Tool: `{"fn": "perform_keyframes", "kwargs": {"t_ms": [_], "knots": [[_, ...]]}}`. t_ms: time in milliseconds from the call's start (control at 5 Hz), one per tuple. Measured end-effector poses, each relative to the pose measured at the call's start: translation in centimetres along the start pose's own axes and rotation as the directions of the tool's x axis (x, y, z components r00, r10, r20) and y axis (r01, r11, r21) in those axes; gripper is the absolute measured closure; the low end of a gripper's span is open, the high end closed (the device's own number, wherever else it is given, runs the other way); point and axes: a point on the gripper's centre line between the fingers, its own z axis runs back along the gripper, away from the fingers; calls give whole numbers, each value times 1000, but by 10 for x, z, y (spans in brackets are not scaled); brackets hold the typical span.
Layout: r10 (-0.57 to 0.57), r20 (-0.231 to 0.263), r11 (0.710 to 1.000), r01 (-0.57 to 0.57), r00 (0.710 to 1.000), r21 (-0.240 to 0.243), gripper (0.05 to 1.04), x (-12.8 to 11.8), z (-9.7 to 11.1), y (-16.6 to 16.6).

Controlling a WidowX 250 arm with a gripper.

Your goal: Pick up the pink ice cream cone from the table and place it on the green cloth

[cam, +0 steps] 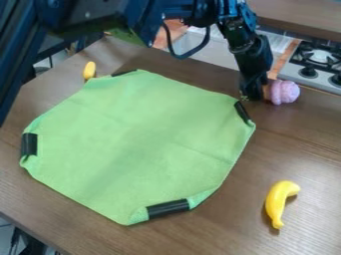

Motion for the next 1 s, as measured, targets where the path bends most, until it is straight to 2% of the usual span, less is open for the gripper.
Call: {"fn": "perform_keyframes", "kwargs": {"t_ms": [200,400,600,800,1000], "knots": [[15,18,1000,-15,1000,-21,687,-1,5,-7],[28,52,1000,-27,998,-7,687,-9,24,-6],[22,100,999,-25,995,28,687,-13,56,-6],[24,133,999,-28,991,31,687,-22,75,-17],[64,132,998,-65,989,2,687,-34,89,-30]]}}
